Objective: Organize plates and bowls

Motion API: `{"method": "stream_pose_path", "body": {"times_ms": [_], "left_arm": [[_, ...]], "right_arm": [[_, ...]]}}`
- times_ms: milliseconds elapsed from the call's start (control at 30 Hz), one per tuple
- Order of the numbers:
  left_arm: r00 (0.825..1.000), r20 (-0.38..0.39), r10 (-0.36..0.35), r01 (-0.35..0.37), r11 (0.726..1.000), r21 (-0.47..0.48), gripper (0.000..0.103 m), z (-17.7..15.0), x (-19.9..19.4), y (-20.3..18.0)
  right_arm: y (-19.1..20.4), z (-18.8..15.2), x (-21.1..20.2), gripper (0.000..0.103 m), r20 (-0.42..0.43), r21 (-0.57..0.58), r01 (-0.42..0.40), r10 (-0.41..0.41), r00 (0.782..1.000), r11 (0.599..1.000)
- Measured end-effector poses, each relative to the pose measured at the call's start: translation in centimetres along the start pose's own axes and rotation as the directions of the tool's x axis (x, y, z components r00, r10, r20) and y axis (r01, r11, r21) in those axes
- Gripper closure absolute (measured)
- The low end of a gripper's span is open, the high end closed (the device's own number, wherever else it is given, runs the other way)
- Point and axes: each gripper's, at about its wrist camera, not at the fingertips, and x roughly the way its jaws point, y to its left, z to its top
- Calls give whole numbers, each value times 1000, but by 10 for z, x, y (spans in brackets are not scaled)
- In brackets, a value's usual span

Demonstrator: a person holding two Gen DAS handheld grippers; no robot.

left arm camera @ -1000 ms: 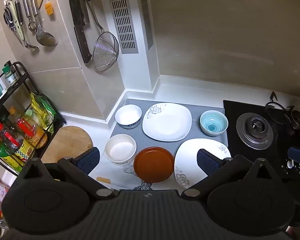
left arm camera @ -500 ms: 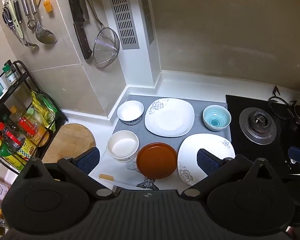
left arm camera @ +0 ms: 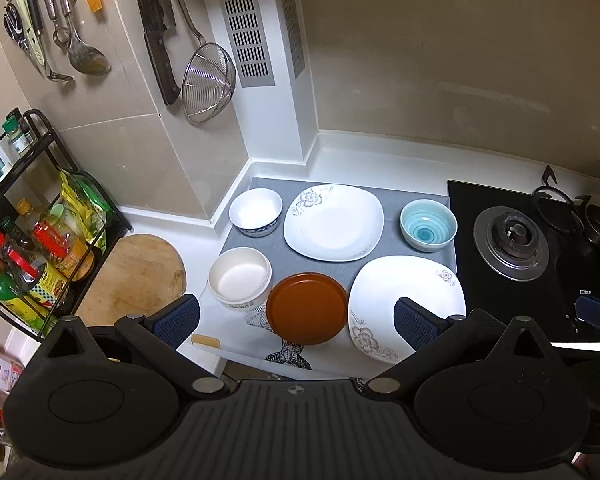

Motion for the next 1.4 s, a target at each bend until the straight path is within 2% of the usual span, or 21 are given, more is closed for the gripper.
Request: {"method": "stream_pose_path", "body": {"times_ms": [833,1400], "left_arm": [[1000,9,20,-20,1000,-20,0,-7,-8,-7],[1000,-7,14,-14,1000,-21,0,-2,5,-6]], "right_arm": [[-4,-4,-6,0,3,-6,-22,22,1000,1000],[-3,0,6,0,-14,-8,-17,16,1000,1000]]}}
